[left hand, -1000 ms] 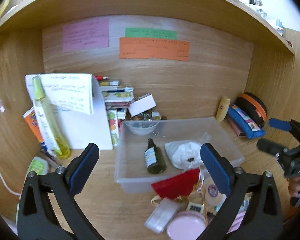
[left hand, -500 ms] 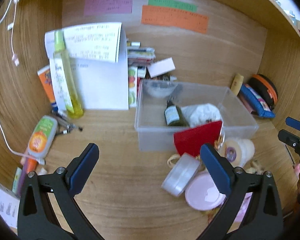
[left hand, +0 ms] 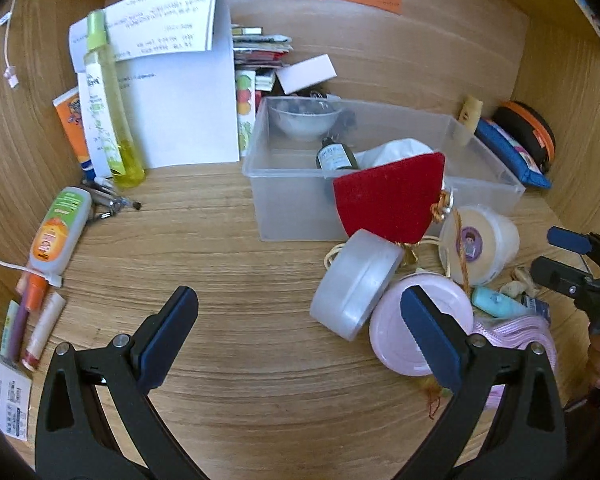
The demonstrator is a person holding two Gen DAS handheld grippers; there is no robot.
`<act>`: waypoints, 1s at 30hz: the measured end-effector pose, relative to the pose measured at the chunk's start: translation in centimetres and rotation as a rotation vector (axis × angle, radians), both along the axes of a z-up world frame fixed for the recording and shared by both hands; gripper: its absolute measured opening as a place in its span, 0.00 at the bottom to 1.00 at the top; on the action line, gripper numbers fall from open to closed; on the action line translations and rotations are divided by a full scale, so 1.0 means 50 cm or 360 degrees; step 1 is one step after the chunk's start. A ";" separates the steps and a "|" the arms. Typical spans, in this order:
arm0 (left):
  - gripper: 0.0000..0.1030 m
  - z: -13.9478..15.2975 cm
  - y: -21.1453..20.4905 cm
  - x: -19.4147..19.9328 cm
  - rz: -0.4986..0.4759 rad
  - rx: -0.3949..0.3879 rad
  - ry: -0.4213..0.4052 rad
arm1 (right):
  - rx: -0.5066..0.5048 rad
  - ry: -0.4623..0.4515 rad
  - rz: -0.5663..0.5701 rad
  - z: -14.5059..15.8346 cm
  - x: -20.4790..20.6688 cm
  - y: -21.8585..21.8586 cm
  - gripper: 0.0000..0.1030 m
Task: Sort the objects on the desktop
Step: 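Grasp the clear round container with the left gripper while the right grasps the cream jar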
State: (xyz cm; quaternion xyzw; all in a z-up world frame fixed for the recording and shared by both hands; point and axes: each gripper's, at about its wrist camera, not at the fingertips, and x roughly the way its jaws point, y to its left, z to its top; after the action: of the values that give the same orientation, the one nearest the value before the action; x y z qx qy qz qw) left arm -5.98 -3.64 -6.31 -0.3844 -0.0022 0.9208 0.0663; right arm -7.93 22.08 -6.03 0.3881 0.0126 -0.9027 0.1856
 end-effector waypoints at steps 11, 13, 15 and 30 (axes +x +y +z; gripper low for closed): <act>0.99 -0.003 0.013 -0.038 -0.0044 0.0021 0.0019 | 0.0002 -0.0126 0.0059 -0.040 -0.044 -0.063 1.00; 0.96 -0.007 0.018 -0.046 -0.0062 0.0026 0.0007 | -0.0012 -0.0133 0.0046 -0.043 -0.050 -0.064 1.00; 0.86 -0.012 0.023 -0.054 -0.0090 0.0037 -0.0017 | -0.0019 -0.0132 0.0034 -0.044 -0.054 -0.063 0.99; 0.44 -0.040 0.019 -0.062 -0.0125 0.0033 -0.0091 | -0.0063 -0.0161 0.0054 -0.051 -0.051 -0.043 0.67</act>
State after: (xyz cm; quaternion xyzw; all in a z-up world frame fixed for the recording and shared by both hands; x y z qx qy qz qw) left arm -9.07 -2.70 -8.29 -0.4095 0.0016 0.9061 0.1064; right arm -10.48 19.94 -8.57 0.4291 -0.0082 -0.8787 0.2090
